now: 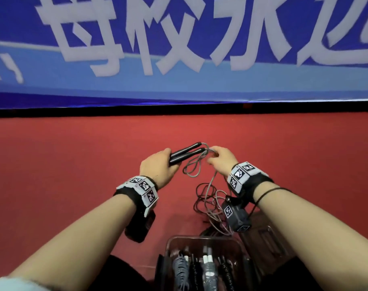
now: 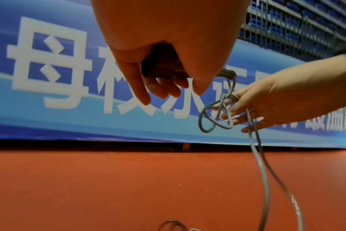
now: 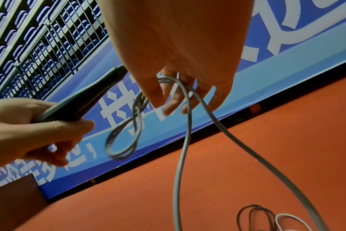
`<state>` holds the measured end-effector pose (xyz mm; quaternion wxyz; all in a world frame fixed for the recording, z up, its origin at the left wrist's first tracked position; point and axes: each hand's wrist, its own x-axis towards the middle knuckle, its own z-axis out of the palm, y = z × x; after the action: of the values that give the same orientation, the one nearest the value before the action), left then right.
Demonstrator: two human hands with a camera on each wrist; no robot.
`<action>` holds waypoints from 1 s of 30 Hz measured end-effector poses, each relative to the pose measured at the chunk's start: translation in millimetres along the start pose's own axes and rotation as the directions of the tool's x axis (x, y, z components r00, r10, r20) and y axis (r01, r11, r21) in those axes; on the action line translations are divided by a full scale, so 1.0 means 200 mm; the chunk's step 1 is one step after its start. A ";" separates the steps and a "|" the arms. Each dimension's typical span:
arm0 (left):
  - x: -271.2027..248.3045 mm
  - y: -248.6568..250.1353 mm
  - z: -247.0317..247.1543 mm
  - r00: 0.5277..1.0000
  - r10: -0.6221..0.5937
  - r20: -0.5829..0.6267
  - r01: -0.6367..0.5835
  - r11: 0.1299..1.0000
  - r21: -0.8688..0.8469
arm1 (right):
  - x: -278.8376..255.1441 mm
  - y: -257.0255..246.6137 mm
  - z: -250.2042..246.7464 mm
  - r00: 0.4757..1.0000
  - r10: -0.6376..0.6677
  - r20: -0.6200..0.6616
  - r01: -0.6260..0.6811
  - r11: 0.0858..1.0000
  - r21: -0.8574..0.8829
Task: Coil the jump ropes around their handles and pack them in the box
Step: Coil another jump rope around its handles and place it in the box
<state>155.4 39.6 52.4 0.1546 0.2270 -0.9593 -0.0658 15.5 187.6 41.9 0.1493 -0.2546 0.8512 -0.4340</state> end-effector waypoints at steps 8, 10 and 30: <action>0.03 -0.04 0.02 0.928 -0.190 0.319 0.261 0.946 -0.194 | -0.04 -0.11 -0.08 1.000 -0.005 -0.030 0.008 0.995 0.099; 0.02 -0.01 0.03 0.922 -0.094 0.375 0.235 0.907 -0.349 | -0.07 -0.13 -0.05 1.000 -0.013 0.009 0.012 0.994 0.112; 0.03 -0.05 -0.03 0.961 -0.230 0.154 0.277 0.801 -0.531 | 0.03 0.16 -0.29 0.882 0.463 -0.092 -0.439 0.877 0.197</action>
<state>156.0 28.5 57.6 0.1634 0.2965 -0.8666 -0.3667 -27.3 238.7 49.6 0.2093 -0.0050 0.8549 -0.4746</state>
